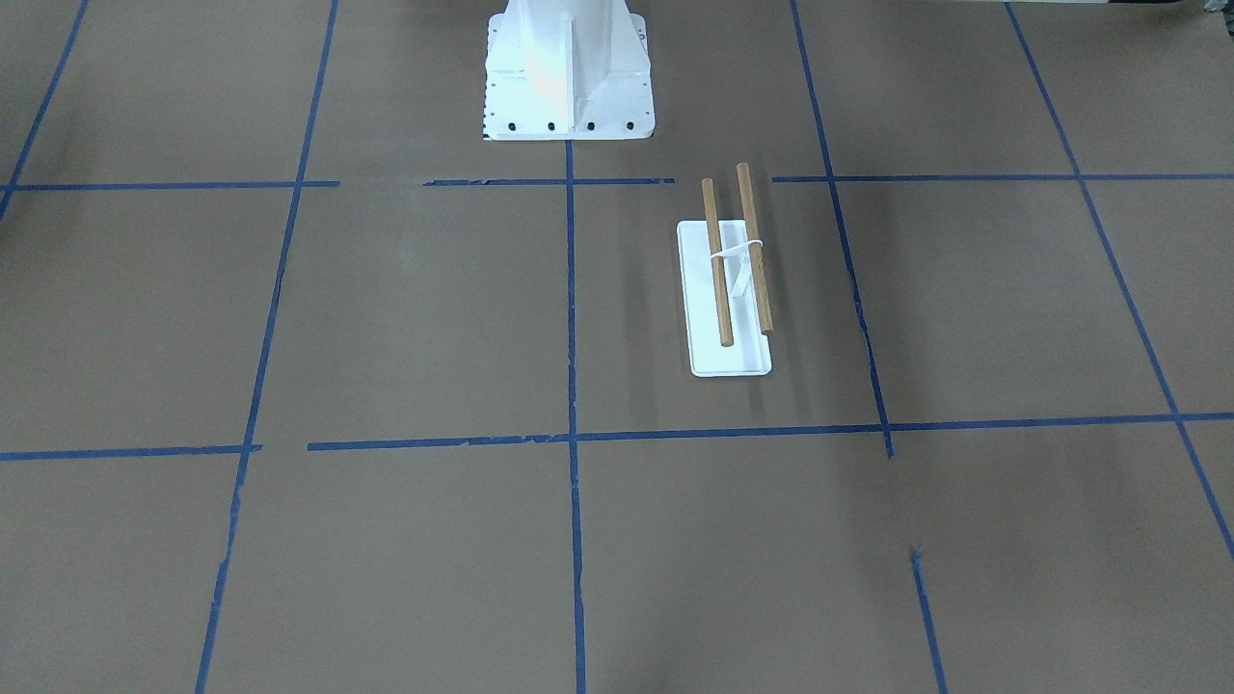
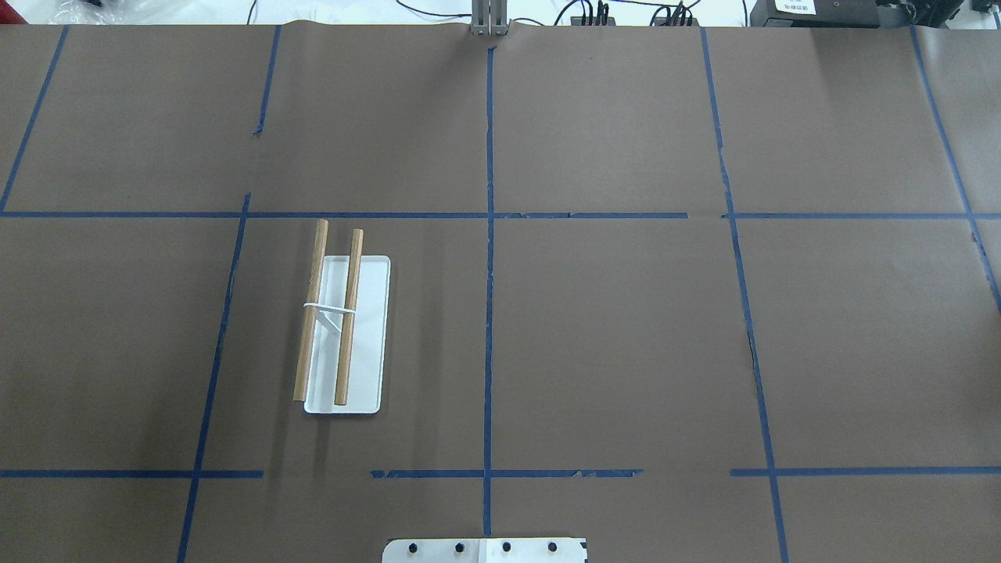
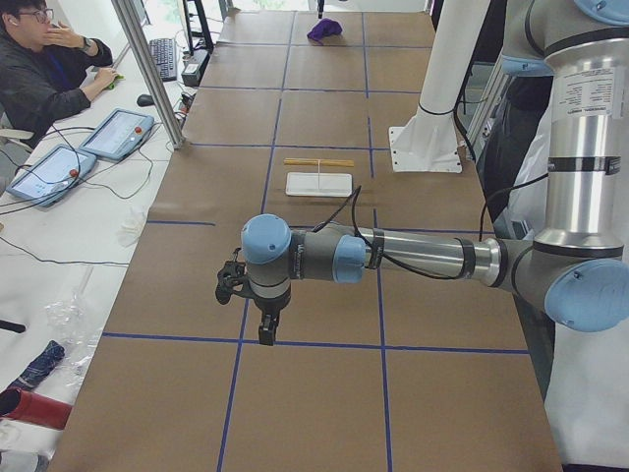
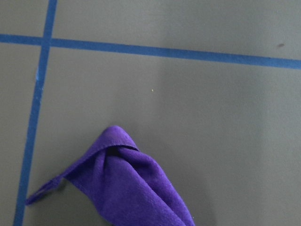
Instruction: Hang towel on rack
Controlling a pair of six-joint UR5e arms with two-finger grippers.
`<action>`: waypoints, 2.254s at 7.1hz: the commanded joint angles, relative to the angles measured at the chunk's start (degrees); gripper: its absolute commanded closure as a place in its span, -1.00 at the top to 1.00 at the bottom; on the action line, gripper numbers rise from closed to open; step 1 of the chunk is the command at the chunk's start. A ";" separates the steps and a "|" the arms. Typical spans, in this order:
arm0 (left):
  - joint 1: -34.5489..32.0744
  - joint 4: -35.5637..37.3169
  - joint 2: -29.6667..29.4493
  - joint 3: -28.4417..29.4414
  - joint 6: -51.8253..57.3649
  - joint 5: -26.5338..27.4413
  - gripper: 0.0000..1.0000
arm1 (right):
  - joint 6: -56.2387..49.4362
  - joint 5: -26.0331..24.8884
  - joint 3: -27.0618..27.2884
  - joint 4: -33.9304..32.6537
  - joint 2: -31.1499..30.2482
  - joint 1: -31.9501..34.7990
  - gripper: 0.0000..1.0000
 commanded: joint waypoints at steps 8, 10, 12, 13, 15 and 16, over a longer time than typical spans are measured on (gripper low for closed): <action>-0.09 0.13 -0.15 -1.08 -0.05 0.00 1.00 | -1.59 -0.76 -1.92 2.88 -1.45 -7.18 -1.00; -0.09 0.13 -0.24 -1.69 -0.14 0.00 1.00 | -1.25 1.95 1.92 3.15 -1.53 -7.18 -1.00; 0.00 0.04 -2.42 -2.75 -0.31 0.00 1.00 | -0.64 4.87 10.70 2.71 -1.28 -6.22 -1.00; 0.09 0.04 -4.96 -2.75 -0.31 0.00 1.00 | 0.24 4.87 13.87 2.54 0.12 -6.21 -1.00; 2.19 -1.44 -10.15 -2.40 -0.49 0.09 1.00 | 11.08 4.87 17.75 2.79 8.18 -8.65 -1.00; 4.11 -3.11 -12.00 -2.05 -1.97 0.09 1.00 | 18.45 3.21 20.12 2.80 12.31 -12.33 -1.00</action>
